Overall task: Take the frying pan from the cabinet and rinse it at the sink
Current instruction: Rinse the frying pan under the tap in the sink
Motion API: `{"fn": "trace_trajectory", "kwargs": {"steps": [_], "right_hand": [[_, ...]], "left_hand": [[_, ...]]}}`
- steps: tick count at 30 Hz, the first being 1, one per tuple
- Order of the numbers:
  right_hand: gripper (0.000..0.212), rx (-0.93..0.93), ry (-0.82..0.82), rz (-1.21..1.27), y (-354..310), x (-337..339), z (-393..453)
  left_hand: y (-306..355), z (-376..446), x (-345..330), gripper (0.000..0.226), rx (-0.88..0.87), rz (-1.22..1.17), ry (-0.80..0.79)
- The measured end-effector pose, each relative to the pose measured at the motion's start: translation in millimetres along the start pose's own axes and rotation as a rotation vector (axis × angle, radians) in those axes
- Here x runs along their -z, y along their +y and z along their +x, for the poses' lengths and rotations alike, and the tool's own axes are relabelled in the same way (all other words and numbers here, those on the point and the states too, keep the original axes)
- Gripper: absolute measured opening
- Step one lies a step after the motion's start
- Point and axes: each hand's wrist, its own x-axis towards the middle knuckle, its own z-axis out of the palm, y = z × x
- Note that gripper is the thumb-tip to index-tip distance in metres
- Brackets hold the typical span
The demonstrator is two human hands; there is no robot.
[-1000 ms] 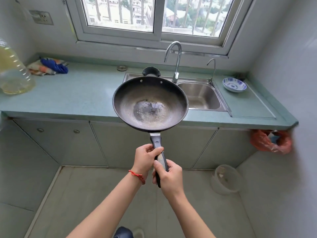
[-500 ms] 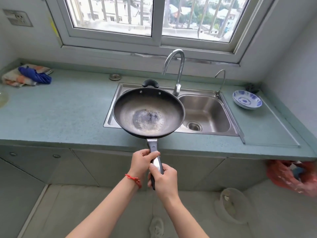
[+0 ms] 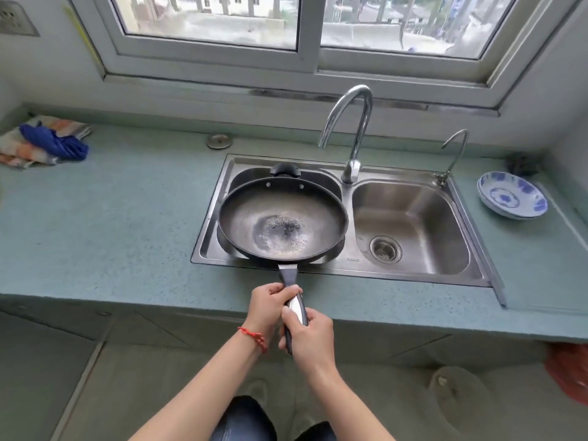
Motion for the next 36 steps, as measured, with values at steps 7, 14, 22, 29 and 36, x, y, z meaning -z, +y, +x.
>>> {"fn": "trace_trajectory", "kwargs": {"steps": [7,14,22,29,36], "right_hand": [[0.035,-0.056,0.049,0.000,-8,-26,21],[0.033,-0.093,0.056,-0.013,-12,-36,37],[0.019,-0.120,-0.151,0.045,-22,-26,46],[0.028,-0.105,-0.183,0.014,-28,-26,61],[0.062,-0.116,-0.153,-0.015,-20,-31,72]], "left_hand": [[7,32,17,0.019,0.004,0.056,-0.044],[9,50,23,0.026,0.017,0.093,-0.110],[16,56,30,0.015,0.000,0.132,-0.145],[24,64,29,0.022,0.057,0.044,-0.154],[28,70,35,0.038,0.036,0.053,-0.227]]}}
